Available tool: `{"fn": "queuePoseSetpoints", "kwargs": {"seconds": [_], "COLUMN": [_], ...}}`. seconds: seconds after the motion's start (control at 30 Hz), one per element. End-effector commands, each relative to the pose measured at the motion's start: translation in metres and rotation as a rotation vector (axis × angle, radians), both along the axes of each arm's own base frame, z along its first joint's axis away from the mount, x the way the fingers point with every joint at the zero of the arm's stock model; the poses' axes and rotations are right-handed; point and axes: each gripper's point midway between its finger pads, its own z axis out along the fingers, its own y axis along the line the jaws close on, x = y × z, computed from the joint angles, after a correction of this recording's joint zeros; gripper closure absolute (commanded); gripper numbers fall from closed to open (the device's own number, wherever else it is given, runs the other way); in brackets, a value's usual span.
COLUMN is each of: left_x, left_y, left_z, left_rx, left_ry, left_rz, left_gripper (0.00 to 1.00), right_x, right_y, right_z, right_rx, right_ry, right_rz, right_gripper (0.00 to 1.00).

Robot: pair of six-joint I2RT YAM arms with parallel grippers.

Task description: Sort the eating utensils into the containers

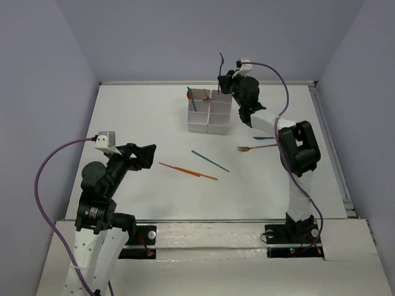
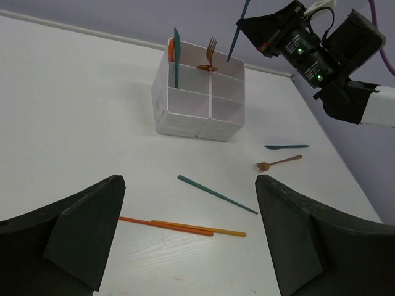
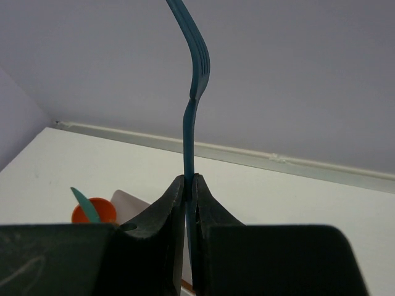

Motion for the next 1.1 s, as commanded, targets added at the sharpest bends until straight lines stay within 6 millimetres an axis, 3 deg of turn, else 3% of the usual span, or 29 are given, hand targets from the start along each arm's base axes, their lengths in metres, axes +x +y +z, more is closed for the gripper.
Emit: {"fn": "queuePoseSetpoints", "kwargs": {"seconds": [0.0,0.27,0.53,0.77,0.93,1.03,1.07], "left_x": [0.004,0.005,0.004,0.003,0.002,0.001,0.001], "left_y": [-0.002,-0.001,-0.001,-0.001,0.000,-0.001,-0.001], "left_z": [0.008,0.008,0.007,0.010,0.010,0.011,0.011], "left_rx": [0.009,0.012,0.011,0.009,0.010,0.009,0.009], "left_ry": [-0.045,-0.044,-0.044,-0.057,-0.059,-0.064,-0.064], "left_rz": [-0.019,-0.016,-0.017,-0.017,-0.014,-0.017,-0.017], "left_gripper": [0.01,0.01,0.01,0.01,0.01,0.01,0.01], "right_x": [0.019,0.029,0.012,-0.004,-0.010,-0.019,-0.024], "right_y": [-0.019,-0.020,-0.009,-0.005,-0.008,-0.010,-0.011], "right_z": [0.032,0.014,-0.002,-0.001,-0.003,0.009,0.023], "right_rx": [-0.021,-0.080,-0.119,-0.133,-0.142,-0.125,-0.116], "right_ry": [-0.137,-0.152,-0.169,-0.180,-0.174,-0.183,-0.195], "right_rz": [-0.121,-0.167,-0.158,-0.146,-0.143,-0.138,-0.132], "right_gripper": [0.93,0.93,0.91,0.80,0.58,0.50,0.48]}}
